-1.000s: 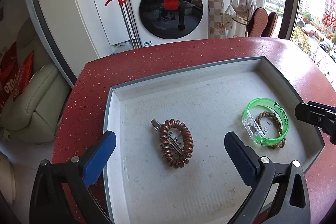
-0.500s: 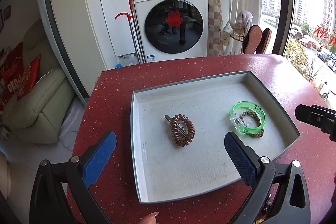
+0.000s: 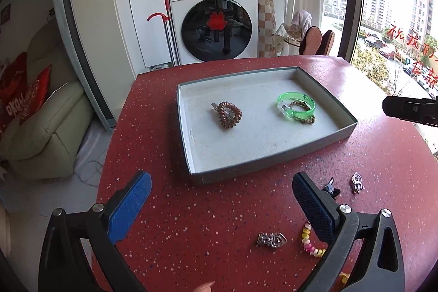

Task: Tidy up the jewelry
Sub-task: 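Move the left tool to the silver heart pendant while the right tool reaches the cream claw clip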

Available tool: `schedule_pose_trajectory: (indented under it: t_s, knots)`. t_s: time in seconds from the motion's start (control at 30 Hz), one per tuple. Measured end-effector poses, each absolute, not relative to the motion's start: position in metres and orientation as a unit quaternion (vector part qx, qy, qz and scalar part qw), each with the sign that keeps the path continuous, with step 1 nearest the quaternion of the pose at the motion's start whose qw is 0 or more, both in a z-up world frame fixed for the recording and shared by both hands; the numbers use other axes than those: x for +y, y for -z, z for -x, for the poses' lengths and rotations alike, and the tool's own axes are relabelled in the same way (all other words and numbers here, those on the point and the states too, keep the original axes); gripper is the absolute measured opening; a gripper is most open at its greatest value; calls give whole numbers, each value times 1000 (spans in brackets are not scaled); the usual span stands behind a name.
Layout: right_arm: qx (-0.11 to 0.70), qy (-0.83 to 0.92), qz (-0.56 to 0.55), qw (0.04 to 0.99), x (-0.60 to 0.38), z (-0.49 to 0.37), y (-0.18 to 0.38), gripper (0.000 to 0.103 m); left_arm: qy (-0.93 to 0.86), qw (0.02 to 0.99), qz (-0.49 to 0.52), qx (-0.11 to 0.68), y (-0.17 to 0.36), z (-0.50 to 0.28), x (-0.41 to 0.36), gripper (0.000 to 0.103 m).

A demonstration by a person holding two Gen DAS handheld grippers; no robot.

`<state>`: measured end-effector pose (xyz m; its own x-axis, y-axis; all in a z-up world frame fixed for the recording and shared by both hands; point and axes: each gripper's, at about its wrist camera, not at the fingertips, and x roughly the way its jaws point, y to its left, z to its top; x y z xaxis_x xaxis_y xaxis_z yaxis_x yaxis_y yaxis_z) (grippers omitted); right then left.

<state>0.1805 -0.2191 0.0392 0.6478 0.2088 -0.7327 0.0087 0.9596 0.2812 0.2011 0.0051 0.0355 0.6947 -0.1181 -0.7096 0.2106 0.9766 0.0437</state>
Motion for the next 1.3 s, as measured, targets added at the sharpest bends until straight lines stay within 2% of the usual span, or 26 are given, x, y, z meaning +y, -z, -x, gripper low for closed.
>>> schedule_pose_trajectory:
  t_s: [0.3,0.5,0.87,1.13,1.17,1.3]
  knots:
    - [468,-45,-107,876,-212,-134,10,84,126,898,-103,410,3,-165,2,103]
    - [494,-40,-81,865,-205,-116,34,84,149,890,-150,403,17,-155,-9,103]
    - [508,-27,-49,859,-191,-120,53,83,139,887,-143,416,26,-164,-14,103]
    - [508,-12,-27,861,-183,-126,61,67,133,885,-141,424,32,-168,-21,99]
    - [507,-10,-21,862,-181,-126,61,66,132,884,-141,425,32,-168,-21,94]
    - [502,-7,1,865,-175,-127,62,58,130,882,-142,431,36,-167,-23,89]
